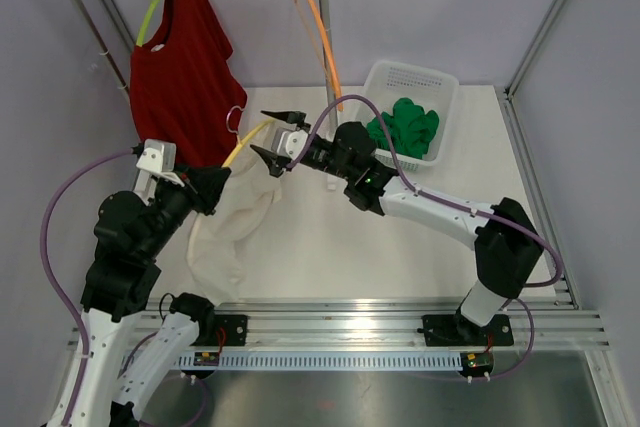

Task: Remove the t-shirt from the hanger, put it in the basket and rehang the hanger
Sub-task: Remove the tshirt from the hanger

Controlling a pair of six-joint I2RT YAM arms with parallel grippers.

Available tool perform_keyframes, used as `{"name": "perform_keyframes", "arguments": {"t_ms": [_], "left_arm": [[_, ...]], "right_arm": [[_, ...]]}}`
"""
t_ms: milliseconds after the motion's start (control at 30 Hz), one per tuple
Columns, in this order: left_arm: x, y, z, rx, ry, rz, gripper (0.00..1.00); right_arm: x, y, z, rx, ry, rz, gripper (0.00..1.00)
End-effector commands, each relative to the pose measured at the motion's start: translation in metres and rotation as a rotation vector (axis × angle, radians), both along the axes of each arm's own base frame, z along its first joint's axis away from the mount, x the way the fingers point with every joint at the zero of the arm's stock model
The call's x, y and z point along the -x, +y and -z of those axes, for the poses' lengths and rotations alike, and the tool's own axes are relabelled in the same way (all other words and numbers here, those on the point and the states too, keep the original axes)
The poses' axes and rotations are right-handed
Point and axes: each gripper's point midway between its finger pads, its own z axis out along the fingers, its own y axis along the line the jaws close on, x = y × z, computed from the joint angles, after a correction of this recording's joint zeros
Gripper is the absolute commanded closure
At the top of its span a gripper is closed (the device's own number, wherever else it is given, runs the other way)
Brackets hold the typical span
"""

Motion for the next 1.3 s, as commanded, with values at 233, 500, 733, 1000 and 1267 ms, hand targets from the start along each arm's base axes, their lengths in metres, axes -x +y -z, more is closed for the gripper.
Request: {"name": "perform_keyframes", "arguments": {"t_ms": [233,500,733,1000,1267], "left_arm": [[0.014,-0.008,-0.042,0.048,-0.147,0.063,1.0],[0.018,-0.01,-0.046,0.055,-0.161,0.084,1.0],[0.017,-0.011,-0.044,0.052,-0.156,0.086,1.0],[0.012,-0.012,-0.041,0.049,-0.139,0.084,0.98],[0.009,-0.01,-0.039,0.047,-0.135,0.066,0.48]], "right_arm": [[-0.022,0.015,0.0,0.038,-0.064,0.066,0.38],[-0.027,0.013,0.001,0.049,-0.071,0.092,0.62],[-0.013,0.004,-0.008,0.04,-0.08,0.068,1.0],[0.009,-0.009,-0.023,0.07,-0.064,0.039,1.0],[0.014,-0.014,-0.024,0.082,-0.069,0.049,1.0]]}}
